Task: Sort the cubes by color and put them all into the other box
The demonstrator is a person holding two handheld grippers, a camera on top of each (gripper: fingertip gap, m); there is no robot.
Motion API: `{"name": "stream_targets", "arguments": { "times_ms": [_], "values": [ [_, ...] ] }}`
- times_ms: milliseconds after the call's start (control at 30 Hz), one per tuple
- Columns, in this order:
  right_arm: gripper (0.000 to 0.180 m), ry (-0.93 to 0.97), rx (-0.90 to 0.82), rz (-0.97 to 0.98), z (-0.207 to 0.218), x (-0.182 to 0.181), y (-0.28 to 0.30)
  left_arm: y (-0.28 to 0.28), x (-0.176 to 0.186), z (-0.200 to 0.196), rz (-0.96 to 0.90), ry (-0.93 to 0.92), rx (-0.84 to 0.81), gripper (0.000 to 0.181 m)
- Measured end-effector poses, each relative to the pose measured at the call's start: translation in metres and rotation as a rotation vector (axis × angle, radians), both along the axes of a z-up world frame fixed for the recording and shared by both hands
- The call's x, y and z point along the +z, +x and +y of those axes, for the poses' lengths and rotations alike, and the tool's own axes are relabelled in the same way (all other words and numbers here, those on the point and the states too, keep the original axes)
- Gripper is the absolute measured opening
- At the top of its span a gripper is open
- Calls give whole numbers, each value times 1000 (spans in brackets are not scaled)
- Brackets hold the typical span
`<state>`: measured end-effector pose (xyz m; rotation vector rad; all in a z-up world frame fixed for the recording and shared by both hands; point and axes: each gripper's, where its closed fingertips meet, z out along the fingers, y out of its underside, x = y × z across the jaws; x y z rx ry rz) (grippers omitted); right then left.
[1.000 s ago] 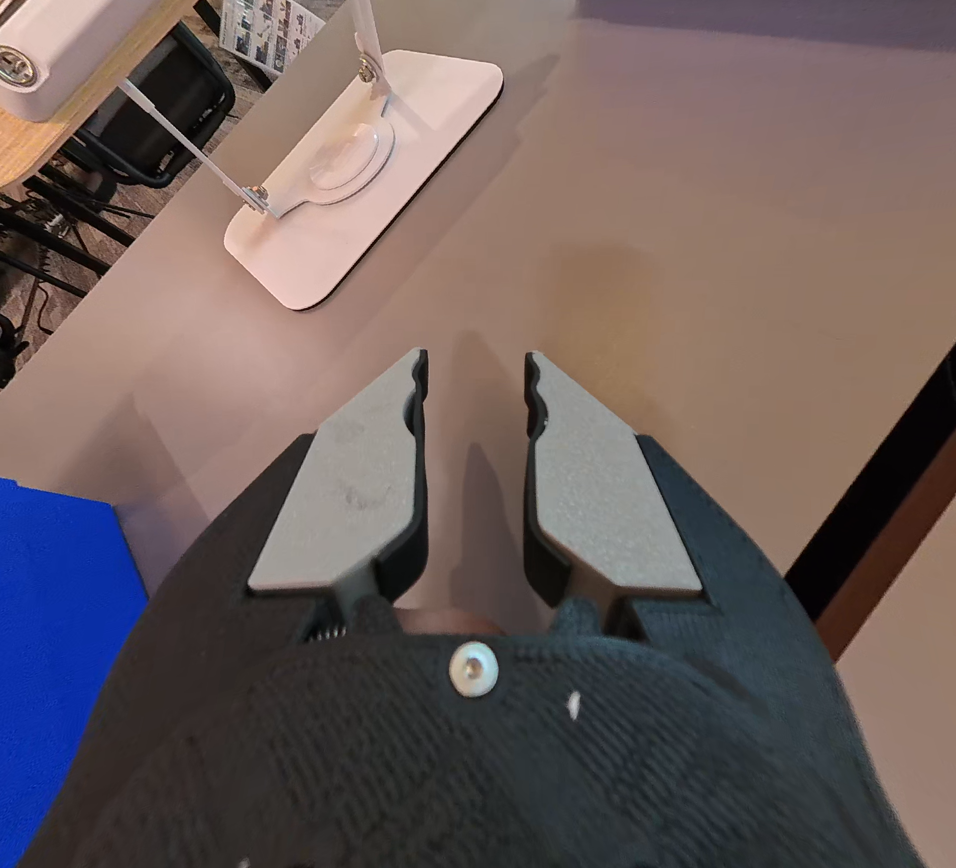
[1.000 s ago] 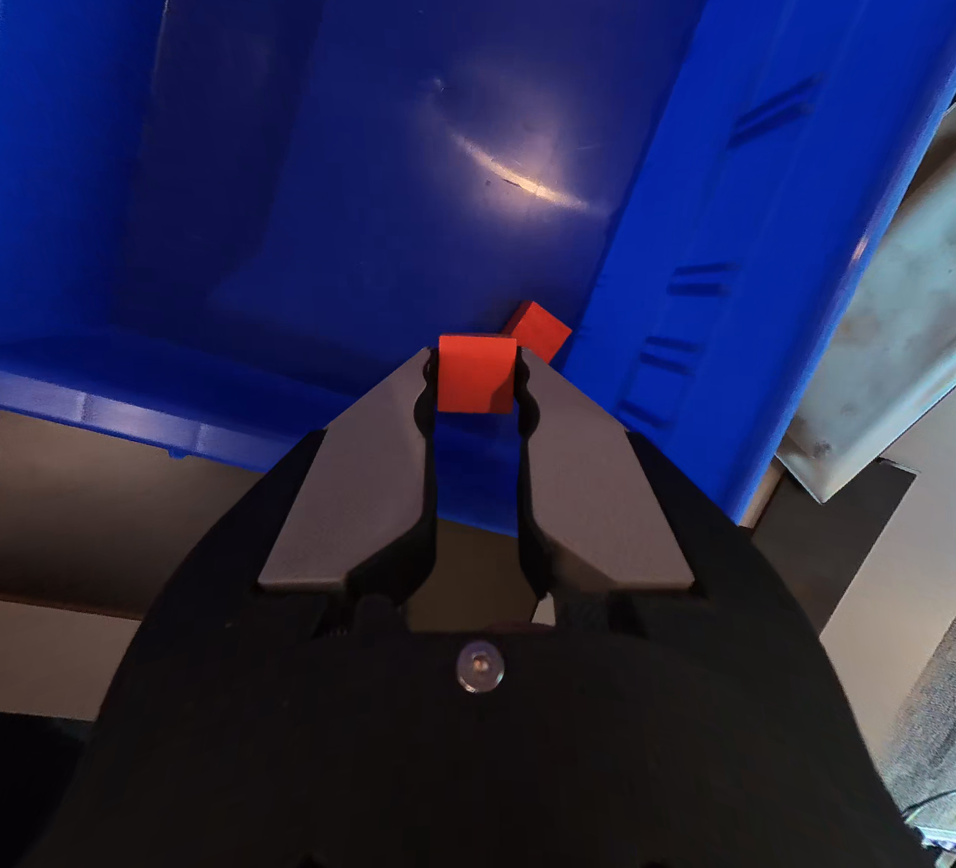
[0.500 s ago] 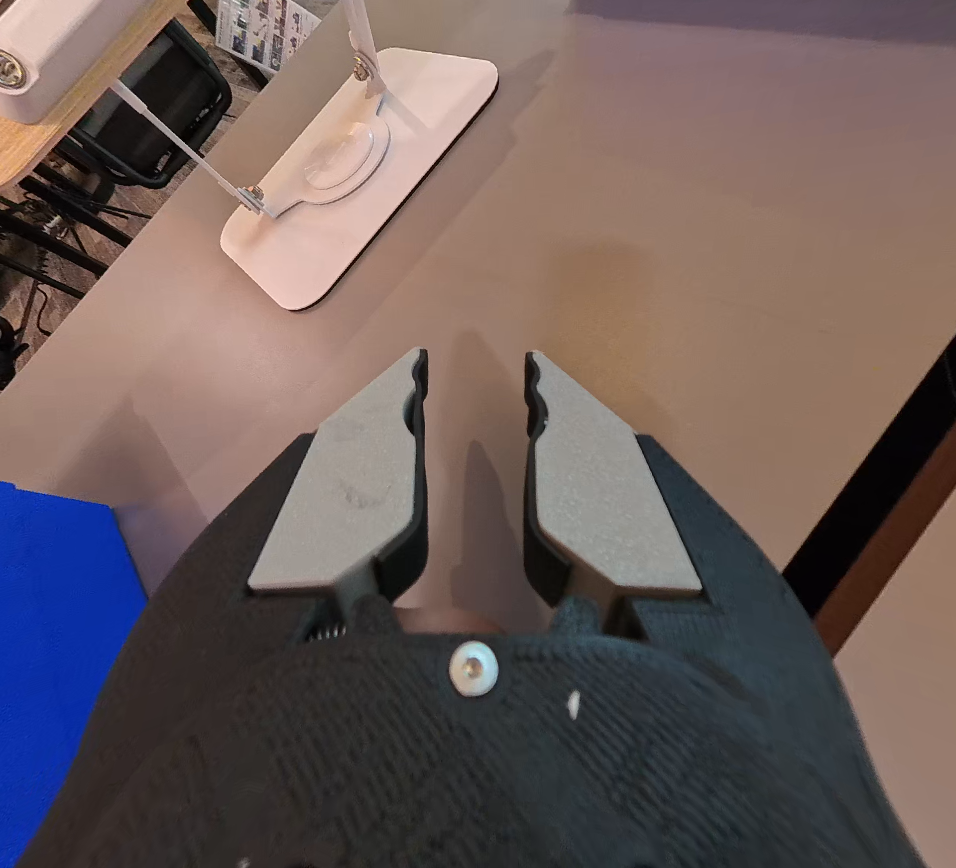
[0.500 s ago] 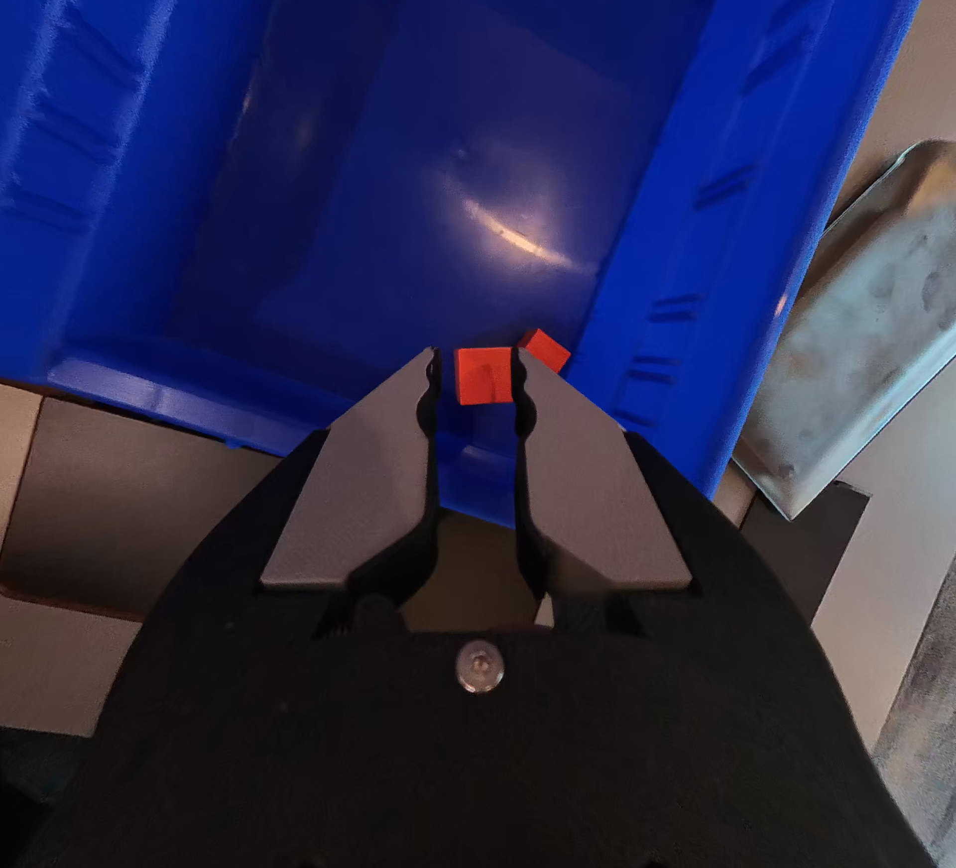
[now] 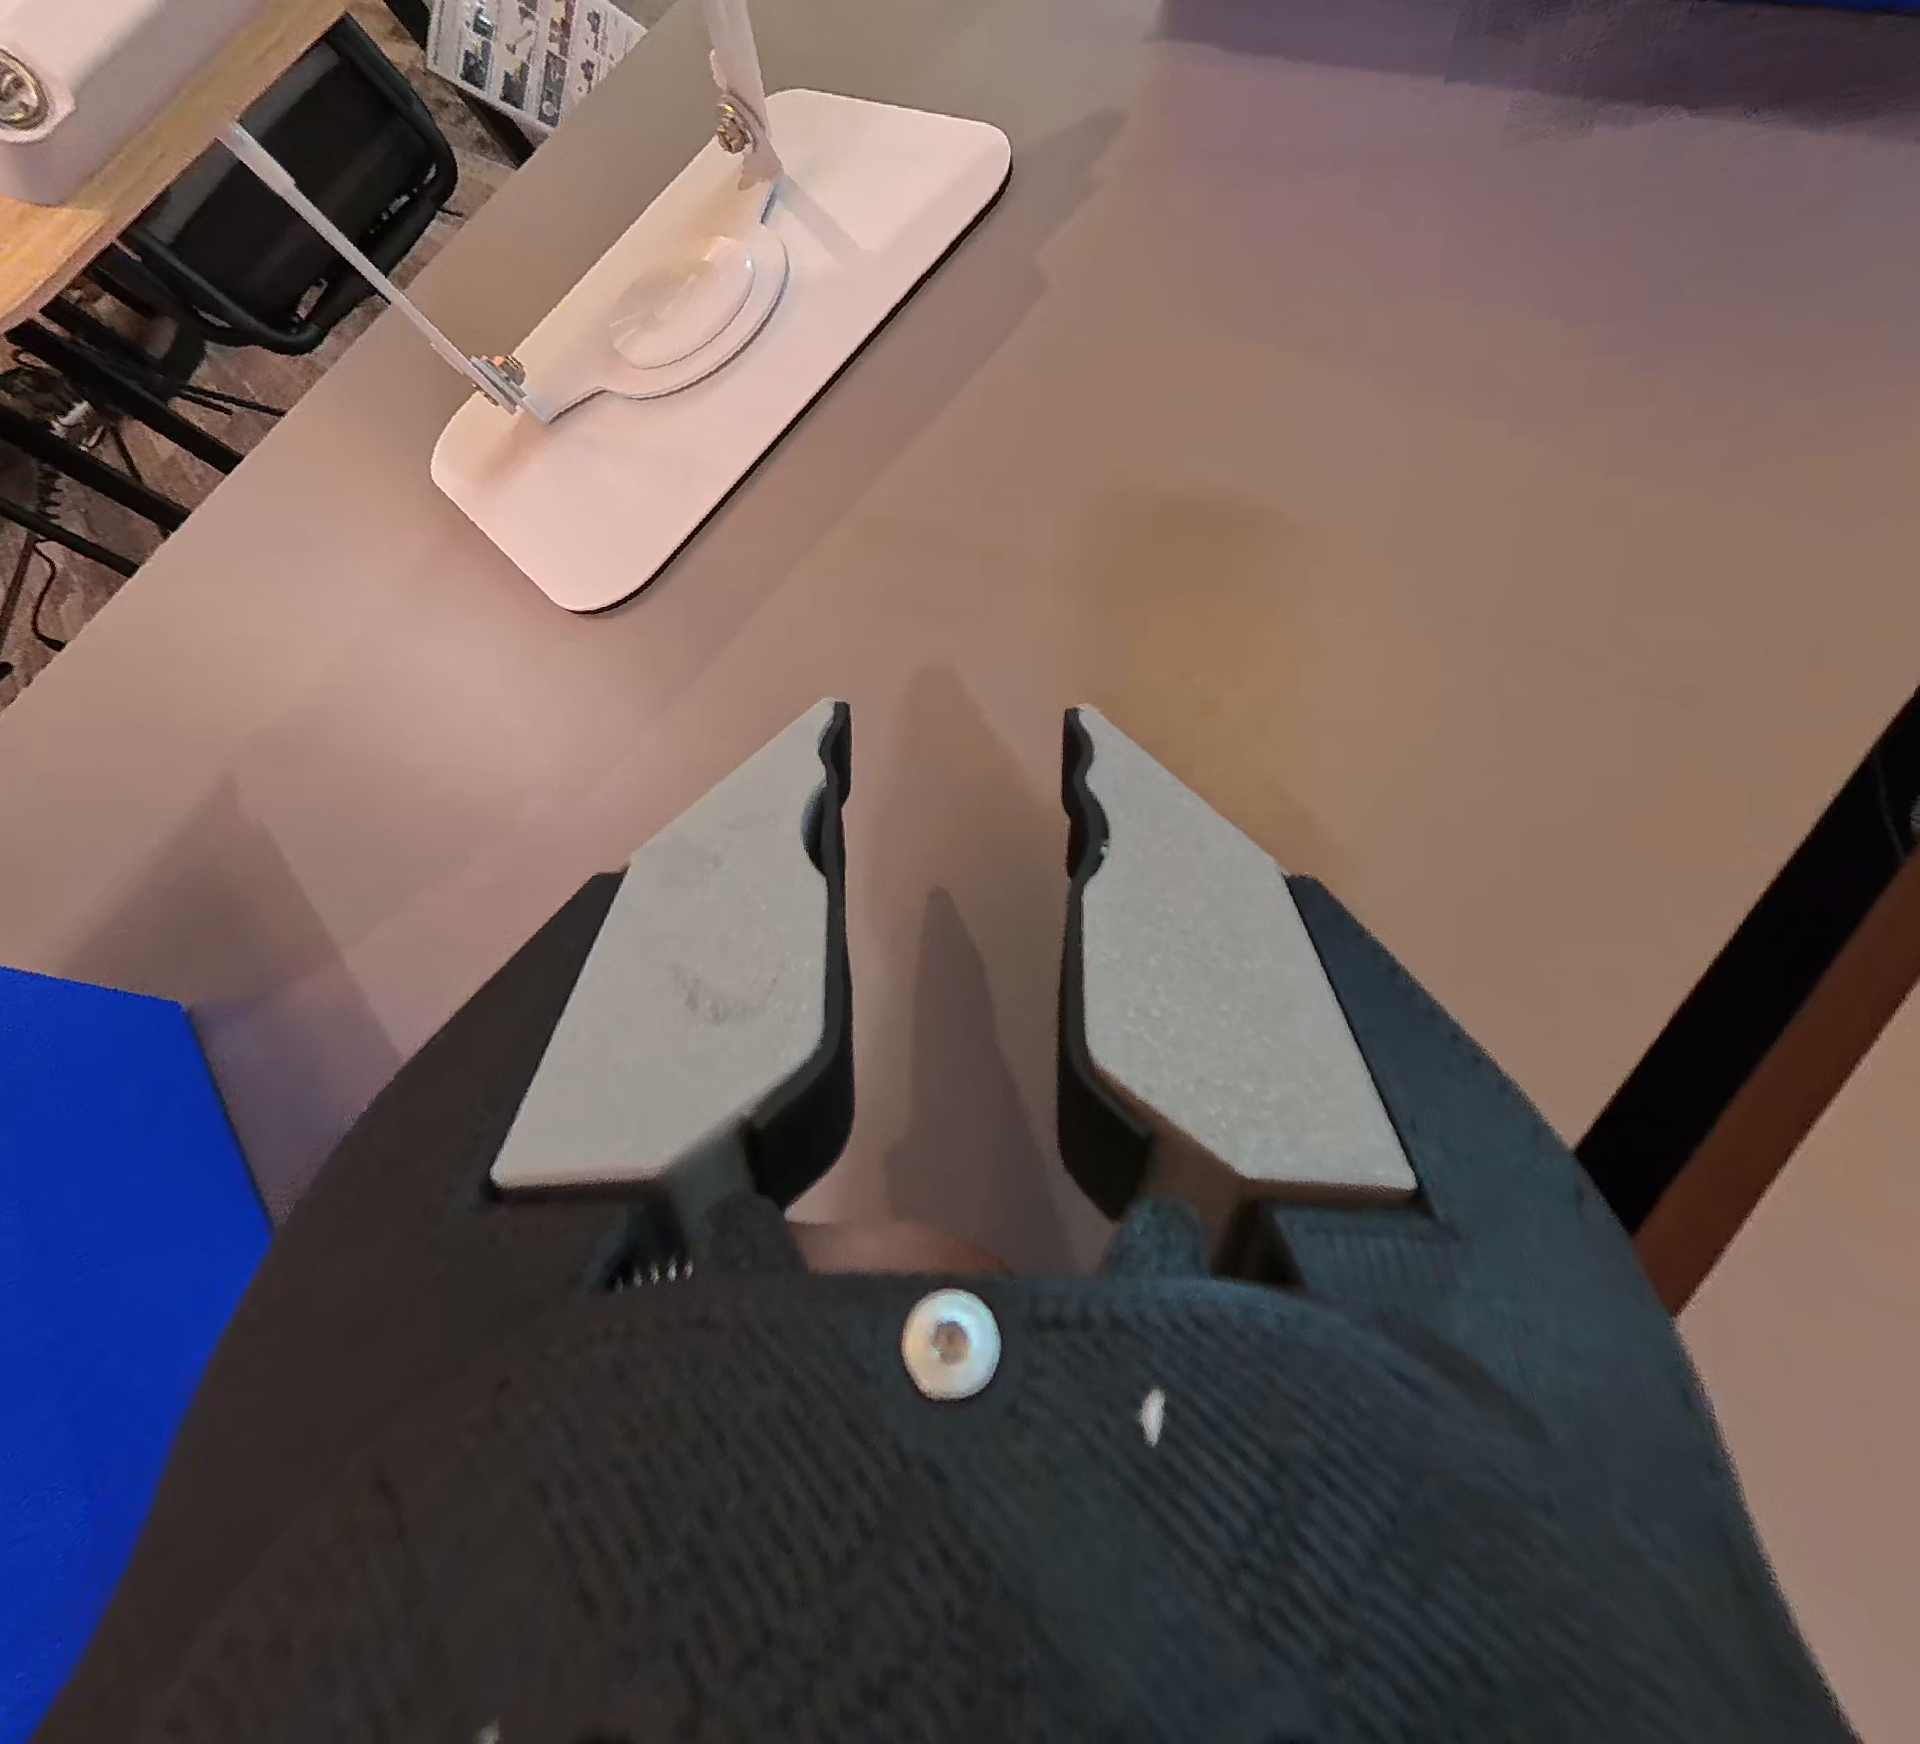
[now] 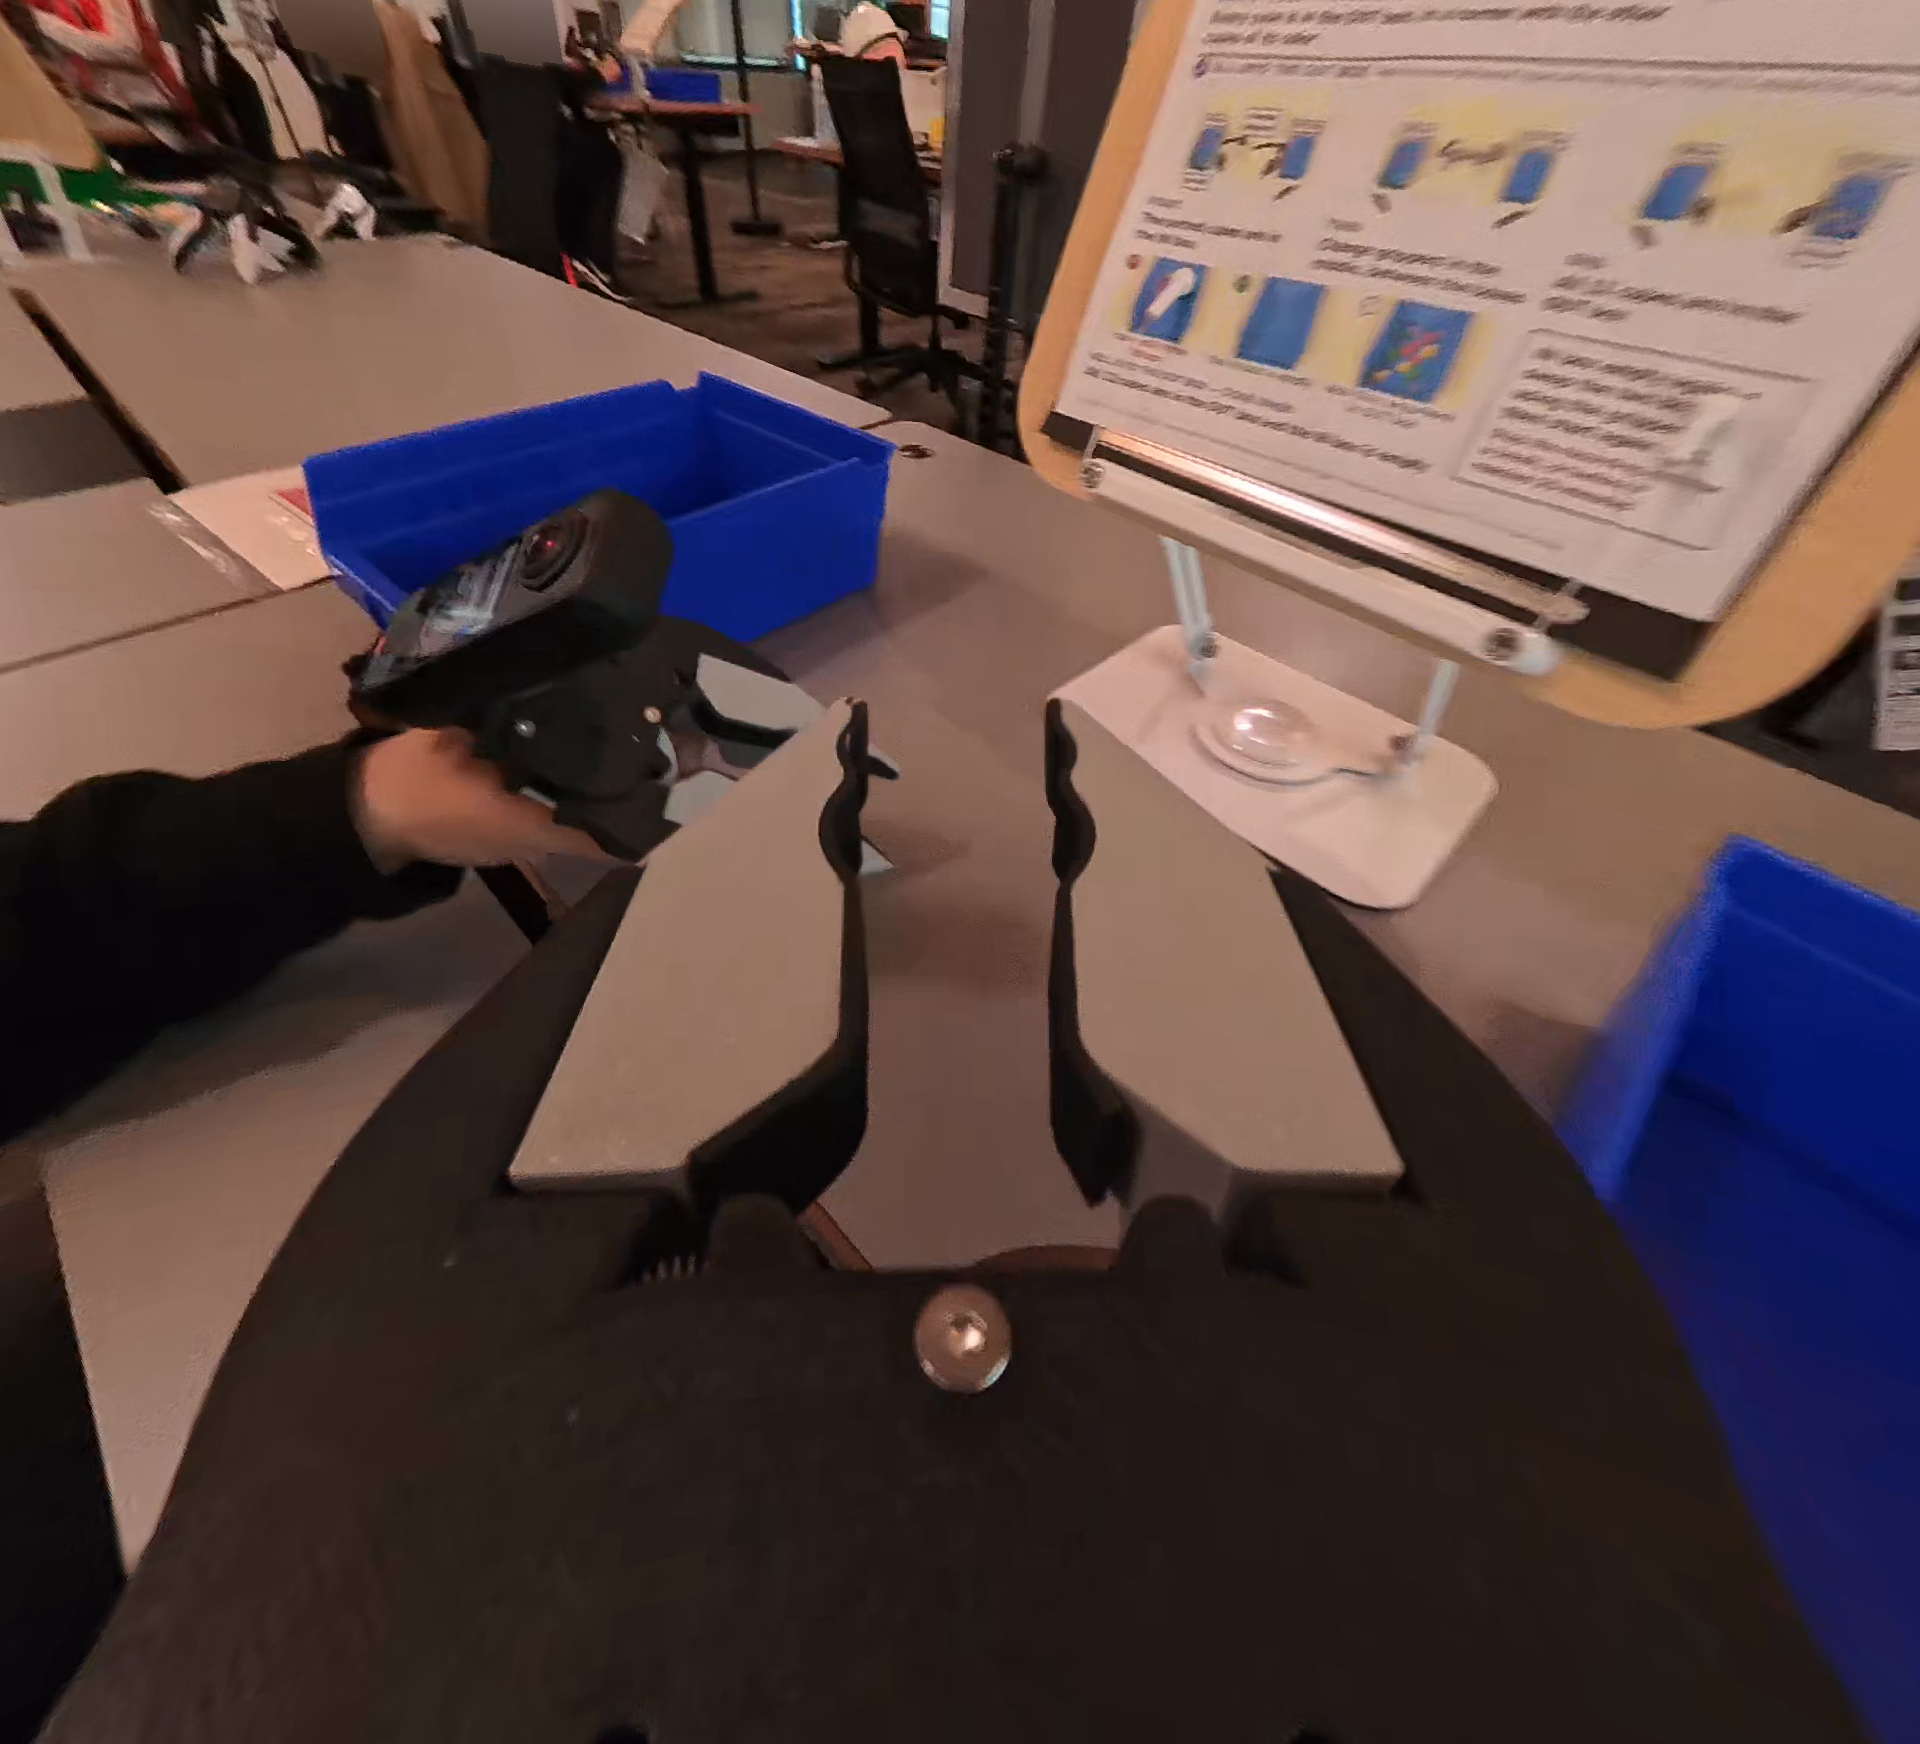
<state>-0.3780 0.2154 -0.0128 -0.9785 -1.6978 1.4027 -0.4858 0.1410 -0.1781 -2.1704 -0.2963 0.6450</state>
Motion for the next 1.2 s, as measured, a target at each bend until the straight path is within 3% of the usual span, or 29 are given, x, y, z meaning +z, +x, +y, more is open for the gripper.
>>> {"name": "stream_targets", "arguments": {
  "times_ms": [133, 300, 633, 867, 1000, 1200],
  "values": [
    [33, -45, -10, -7, -36, -49, -55, 1, 1, 0, -13, 13, 0, 39],
    [37, -7, -19, -105, -43, -122, -102, 2, 3, 0, -8, 10, 0, 41],
    [39, 59, -45, -108, -37, -134, -100, 32, 50, -5, -32, 151, -62, 50],
    [40, 87, -27, -98, -45, -135, -98, 33, 121, -91, 37, 216, -38, 51],
    [44, 48, -11, -159, -55, -139, -100, 17, 138, -149, -13, 146, -39, 53],
    [43, 98, 36, -145, -66, -141, -105, -25, 107, -210, -133, -80, -85, 55]
  ]
}}
